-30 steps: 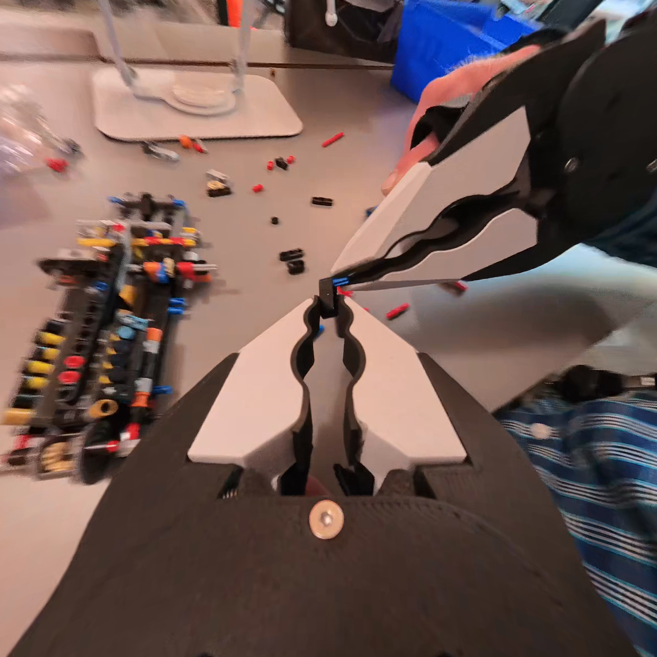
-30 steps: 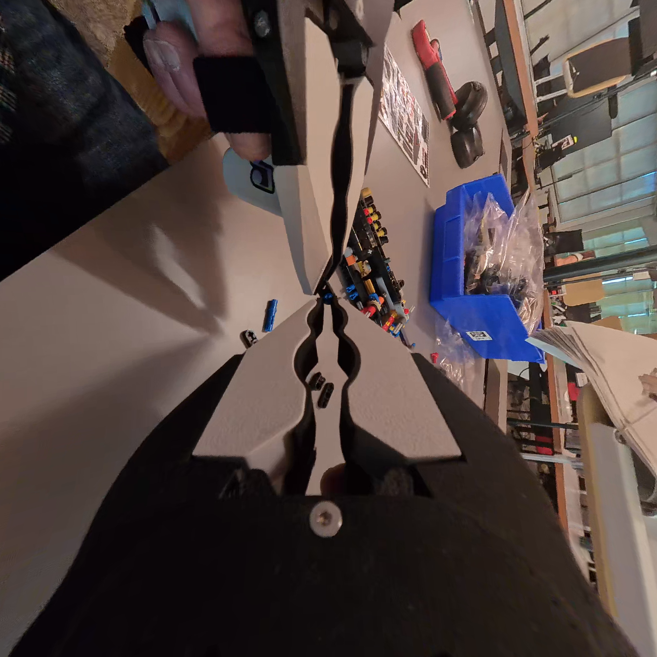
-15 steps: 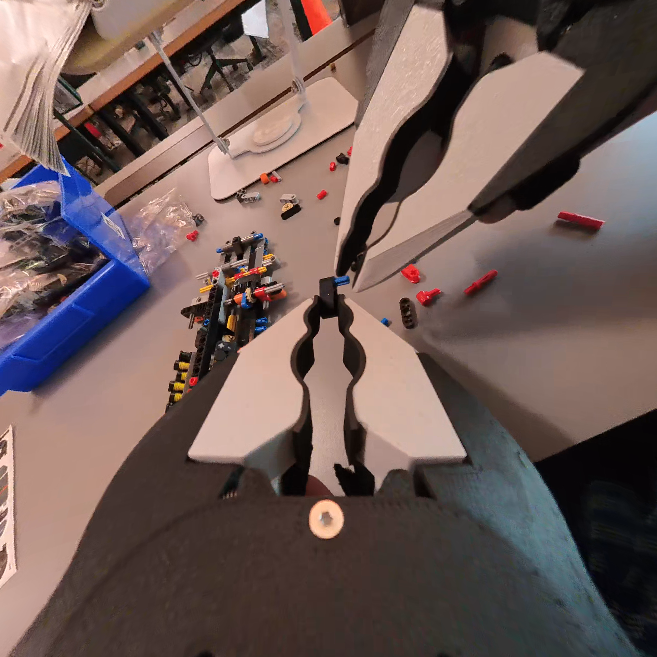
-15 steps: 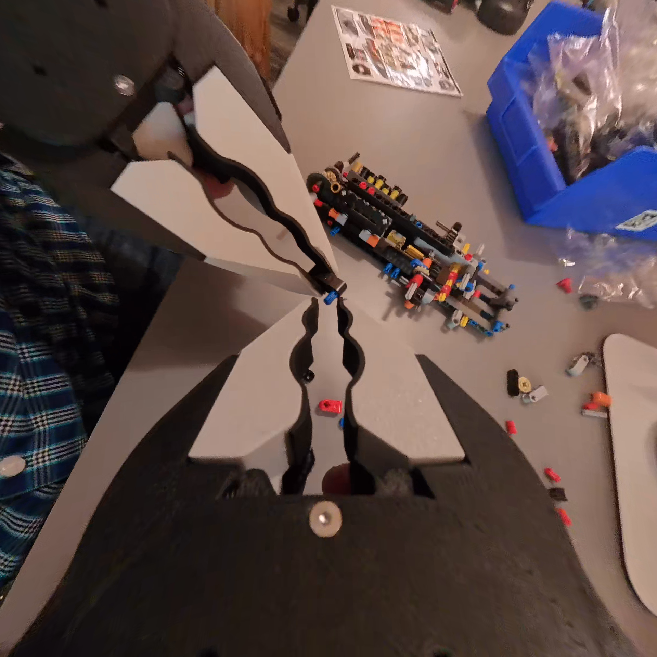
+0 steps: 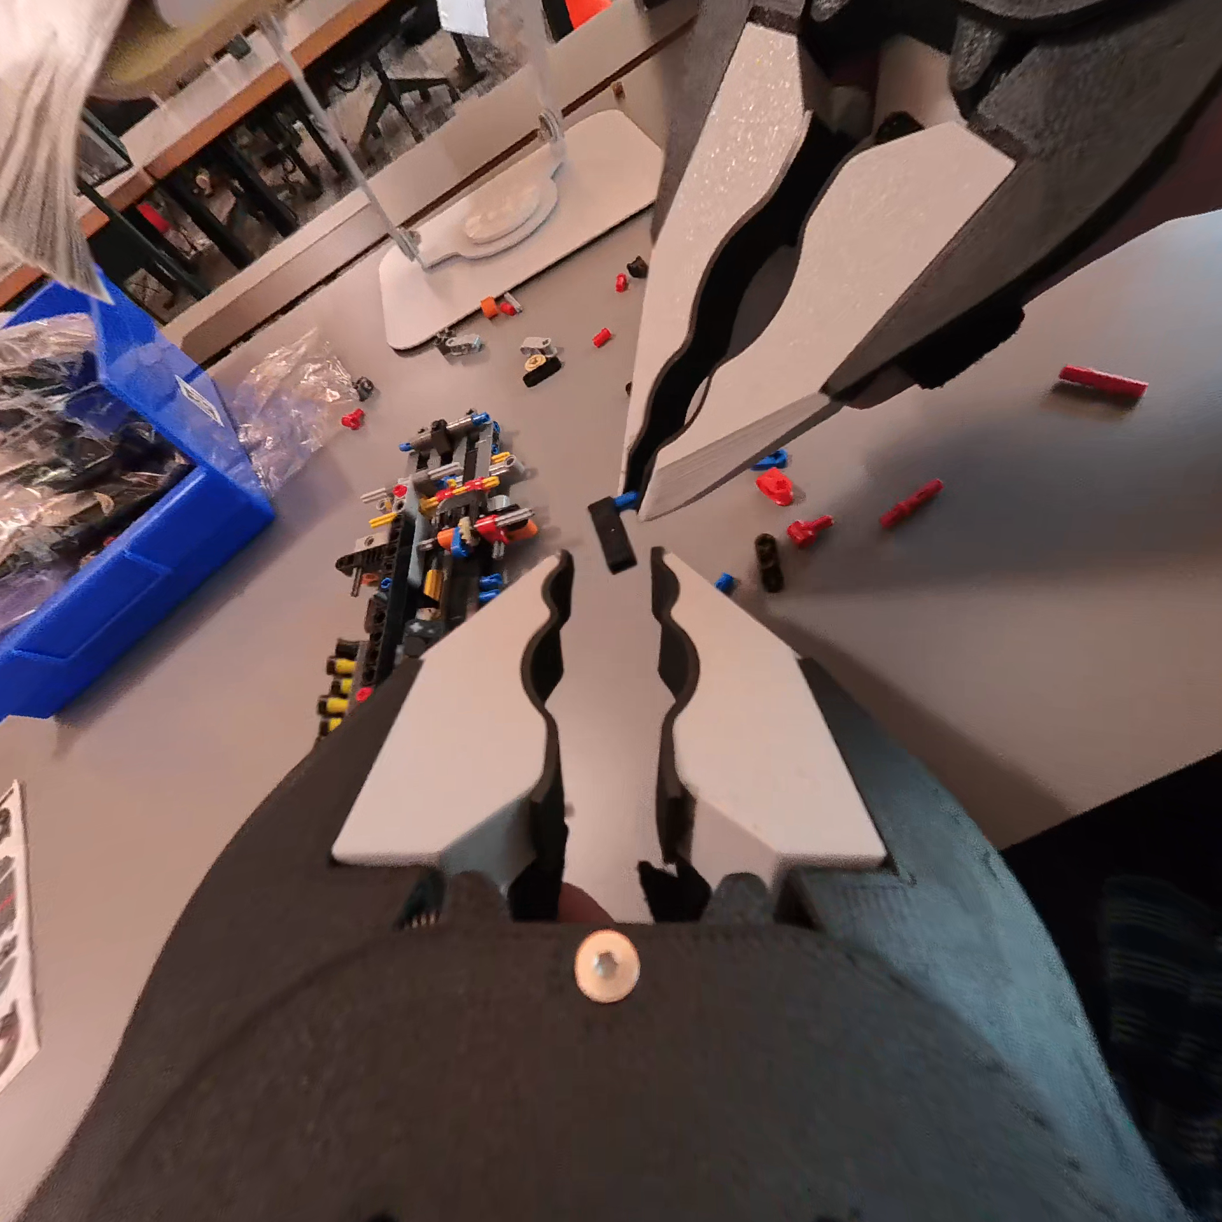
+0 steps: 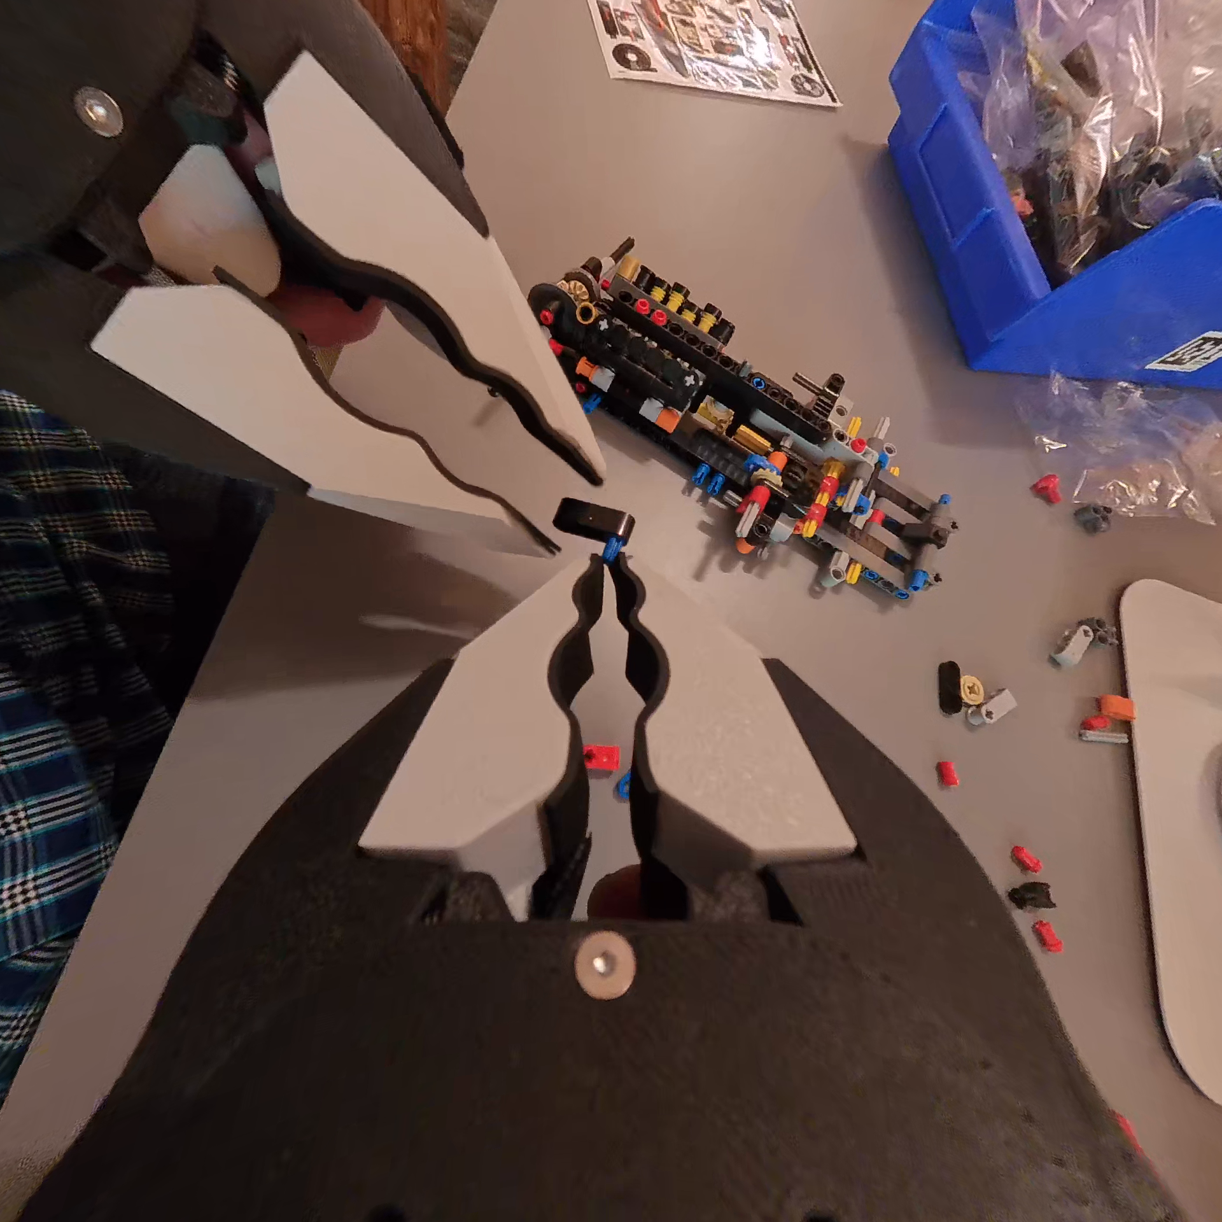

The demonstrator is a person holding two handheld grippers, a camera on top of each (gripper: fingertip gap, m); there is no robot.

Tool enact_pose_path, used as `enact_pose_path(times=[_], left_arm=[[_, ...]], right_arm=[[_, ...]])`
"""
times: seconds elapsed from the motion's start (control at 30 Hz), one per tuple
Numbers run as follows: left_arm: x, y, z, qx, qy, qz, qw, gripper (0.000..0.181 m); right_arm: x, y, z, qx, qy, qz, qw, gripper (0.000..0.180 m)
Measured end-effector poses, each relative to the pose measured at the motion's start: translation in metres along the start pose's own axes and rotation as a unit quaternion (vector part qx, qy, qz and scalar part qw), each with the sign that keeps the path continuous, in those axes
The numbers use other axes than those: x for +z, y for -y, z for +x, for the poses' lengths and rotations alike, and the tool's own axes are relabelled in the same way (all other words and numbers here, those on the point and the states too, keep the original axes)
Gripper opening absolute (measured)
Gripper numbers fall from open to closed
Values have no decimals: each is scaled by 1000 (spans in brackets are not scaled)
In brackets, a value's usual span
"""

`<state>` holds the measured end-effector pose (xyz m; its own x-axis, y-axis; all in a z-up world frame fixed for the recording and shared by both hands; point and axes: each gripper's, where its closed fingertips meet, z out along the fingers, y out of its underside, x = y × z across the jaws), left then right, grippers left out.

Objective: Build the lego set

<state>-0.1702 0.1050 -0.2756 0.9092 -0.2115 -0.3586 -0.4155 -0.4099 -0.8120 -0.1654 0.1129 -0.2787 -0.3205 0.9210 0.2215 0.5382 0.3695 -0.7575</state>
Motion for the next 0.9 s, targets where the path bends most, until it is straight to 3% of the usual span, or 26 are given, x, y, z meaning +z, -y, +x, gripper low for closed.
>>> enact_pose_path(times=[0.2,0.43,0.7,0.9], left_arm=[[-11,-8,-51,3,36,-15,999,39],[-1,-28,-93,-15,9,-65,998,60],[27,-50,-86,-66,-121,-130,982,70],[42,-60,-78,-64,-144,-156,975,62]], right_arm=[[10,-8,14,21,-4,-27,999,0],[28,-16,19,47,10,-62,997,0],[47,-24,29,96,28,-93,991,1],[58,-27,32,112,26,-106,988,0]])
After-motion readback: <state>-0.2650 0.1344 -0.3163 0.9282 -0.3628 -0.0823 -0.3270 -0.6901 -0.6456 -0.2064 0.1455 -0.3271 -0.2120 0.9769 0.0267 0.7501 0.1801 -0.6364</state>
